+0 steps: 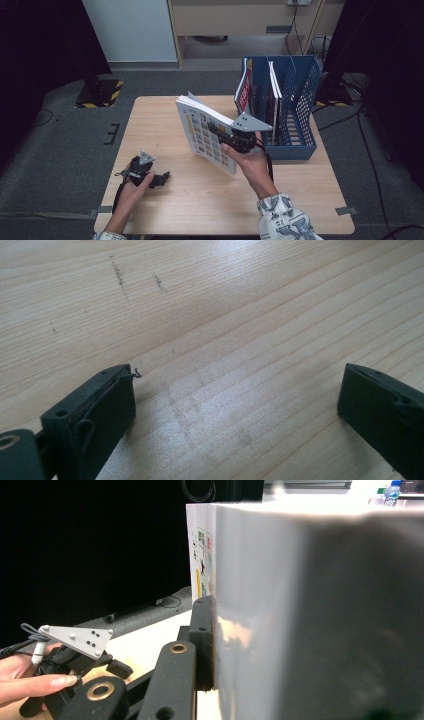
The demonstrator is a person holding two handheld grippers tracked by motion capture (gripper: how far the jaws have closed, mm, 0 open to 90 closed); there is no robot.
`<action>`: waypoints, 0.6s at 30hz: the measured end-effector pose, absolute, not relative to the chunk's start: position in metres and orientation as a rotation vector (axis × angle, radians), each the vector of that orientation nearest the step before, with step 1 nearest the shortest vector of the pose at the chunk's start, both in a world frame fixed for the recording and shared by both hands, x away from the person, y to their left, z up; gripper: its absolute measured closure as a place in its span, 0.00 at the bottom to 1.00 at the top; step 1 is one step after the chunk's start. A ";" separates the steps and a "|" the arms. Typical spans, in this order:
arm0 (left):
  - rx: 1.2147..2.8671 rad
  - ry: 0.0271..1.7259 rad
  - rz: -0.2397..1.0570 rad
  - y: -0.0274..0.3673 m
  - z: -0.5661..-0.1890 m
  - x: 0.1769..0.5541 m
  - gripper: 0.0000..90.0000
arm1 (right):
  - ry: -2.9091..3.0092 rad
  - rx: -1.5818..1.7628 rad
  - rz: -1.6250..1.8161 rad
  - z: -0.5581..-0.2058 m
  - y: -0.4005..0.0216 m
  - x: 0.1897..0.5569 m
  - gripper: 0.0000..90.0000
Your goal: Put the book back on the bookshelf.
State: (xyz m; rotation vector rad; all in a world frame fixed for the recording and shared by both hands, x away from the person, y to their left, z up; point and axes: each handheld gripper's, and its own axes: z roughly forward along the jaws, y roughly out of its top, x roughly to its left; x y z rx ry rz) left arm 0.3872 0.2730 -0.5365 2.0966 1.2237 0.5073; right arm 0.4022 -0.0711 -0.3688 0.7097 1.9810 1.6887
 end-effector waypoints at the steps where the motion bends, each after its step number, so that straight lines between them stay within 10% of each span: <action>1: 2.097 1.223 0.507 0.273 -0.537 0.387 0.01 | 1.980 0.708 1.688 -0.369 -0.072 0.402 0.82; 18: 2.099 1.227 0.511 0.272 -0.537 0.387 0.00 | 1.977 0.700 1.691 -0.364 -0.080 0.396 0.82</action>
